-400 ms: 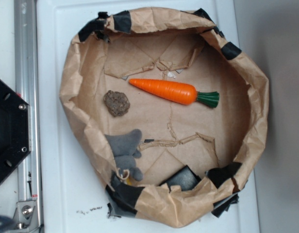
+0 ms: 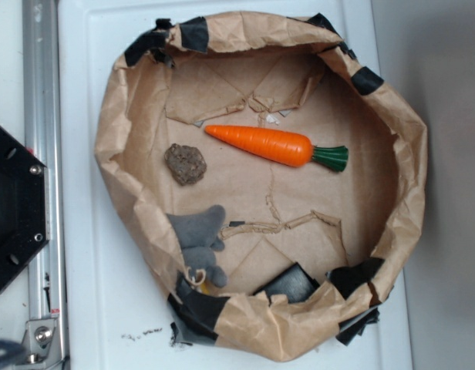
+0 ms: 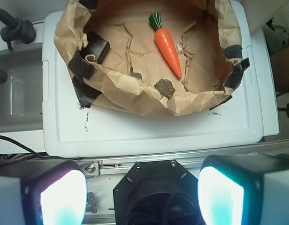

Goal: Grab the carrot.

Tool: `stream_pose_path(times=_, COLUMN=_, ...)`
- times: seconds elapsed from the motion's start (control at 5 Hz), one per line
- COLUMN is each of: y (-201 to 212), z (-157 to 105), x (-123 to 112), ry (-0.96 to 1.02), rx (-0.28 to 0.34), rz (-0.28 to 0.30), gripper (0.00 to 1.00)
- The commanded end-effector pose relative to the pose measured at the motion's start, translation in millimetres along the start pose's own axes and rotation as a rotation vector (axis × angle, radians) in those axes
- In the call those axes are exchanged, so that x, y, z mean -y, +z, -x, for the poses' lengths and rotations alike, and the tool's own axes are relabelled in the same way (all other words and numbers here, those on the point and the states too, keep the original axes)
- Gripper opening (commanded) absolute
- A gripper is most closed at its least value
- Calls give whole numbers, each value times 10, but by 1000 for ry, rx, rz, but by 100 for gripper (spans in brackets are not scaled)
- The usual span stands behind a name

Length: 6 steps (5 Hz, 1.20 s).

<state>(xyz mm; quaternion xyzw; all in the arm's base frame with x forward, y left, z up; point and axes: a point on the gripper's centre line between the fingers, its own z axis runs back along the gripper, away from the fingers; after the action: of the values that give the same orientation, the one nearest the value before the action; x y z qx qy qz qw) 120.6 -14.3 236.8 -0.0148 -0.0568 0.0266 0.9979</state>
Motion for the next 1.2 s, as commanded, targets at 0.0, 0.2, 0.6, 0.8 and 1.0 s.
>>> stream_pose_path(times=0.0, y=-632, z=-948, x=-65, ry=-79, rx=225, rz=-91, gripper=100)
stream_pose_path(times=0.2, y=-632, z=-948, x=-65, ry=-79, rx=225, rz=-91, gripper=100)
stream_pose_path(times=0.6, y=-632, z=-948, x=-65, ry=-79, rx=225, rz=-91, gripper=100)
stream_pose_path(times=0.8, y=-1080, z=-1082, x=-177, ry=-158, rx=206, rz=-125, gripper=100)
stream_pose_path(times=1.0, y=-1614, z=-1379, x=-261, ry=-182, rx=184, rz=-167, gripper=100)
